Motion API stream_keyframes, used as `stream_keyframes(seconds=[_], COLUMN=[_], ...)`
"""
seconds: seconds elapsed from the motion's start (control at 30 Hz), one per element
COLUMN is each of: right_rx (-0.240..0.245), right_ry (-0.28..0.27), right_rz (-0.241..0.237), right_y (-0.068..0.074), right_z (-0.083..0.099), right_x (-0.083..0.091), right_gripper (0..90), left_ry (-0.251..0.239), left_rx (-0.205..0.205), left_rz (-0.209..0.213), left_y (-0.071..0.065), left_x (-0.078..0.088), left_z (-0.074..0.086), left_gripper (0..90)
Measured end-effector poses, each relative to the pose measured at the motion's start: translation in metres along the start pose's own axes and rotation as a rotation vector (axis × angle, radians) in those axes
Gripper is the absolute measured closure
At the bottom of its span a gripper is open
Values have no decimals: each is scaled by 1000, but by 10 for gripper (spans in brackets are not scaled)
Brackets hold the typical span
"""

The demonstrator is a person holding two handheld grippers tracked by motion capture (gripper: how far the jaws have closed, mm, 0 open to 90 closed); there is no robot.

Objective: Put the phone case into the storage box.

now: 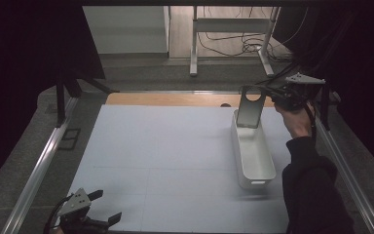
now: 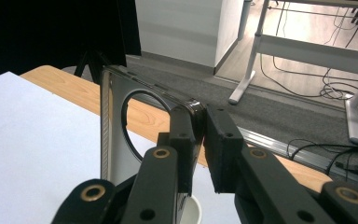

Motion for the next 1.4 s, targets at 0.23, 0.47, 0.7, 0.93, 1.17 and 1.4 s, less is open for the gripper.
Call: stream_keyframes(seconds=[0.23, 0.47, 0.7, 0.93, 1.17, 1.4], right_rx=[11, 31, 50, 62, 68, 66], right_ry=[-5, -3, 6, 8, 9, 9], right_rz=[-2, -7, -21, -30, -32, -38], right_y=[-6, -6, -4, -2, -2, -2], right_z=[4, 8, 14, 18, 22, 26], right_x=[-8, -15, -23, -32, -37, -43], right_gripper=[812, 812, 812, 812, 812, 812], left_ry=[3, 5, 6, 8, 9, 10], left_rx=[2, 1, 1, 2, 3, 3], left_rz=[0, -1, -1, -1, 0, 1], left_y=[0, 0, 0, 0, 0, 0], left_x=[0, 0, 0, 0, 0, 0], left_z=[0, 0, 1, 1, 1, 1], left_gripper=[0, 0, 0, 0, 0, 0])
Point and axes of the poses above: each handheld gripper's, and its own axes: x roughly backward along the jaws, z roughly out of its underside, y roughly to its left, the point moved 10 cm from there along -x, roughly forward along the jaws, and after that the axes turned 12 degrees about y, right-handed, at the moved point
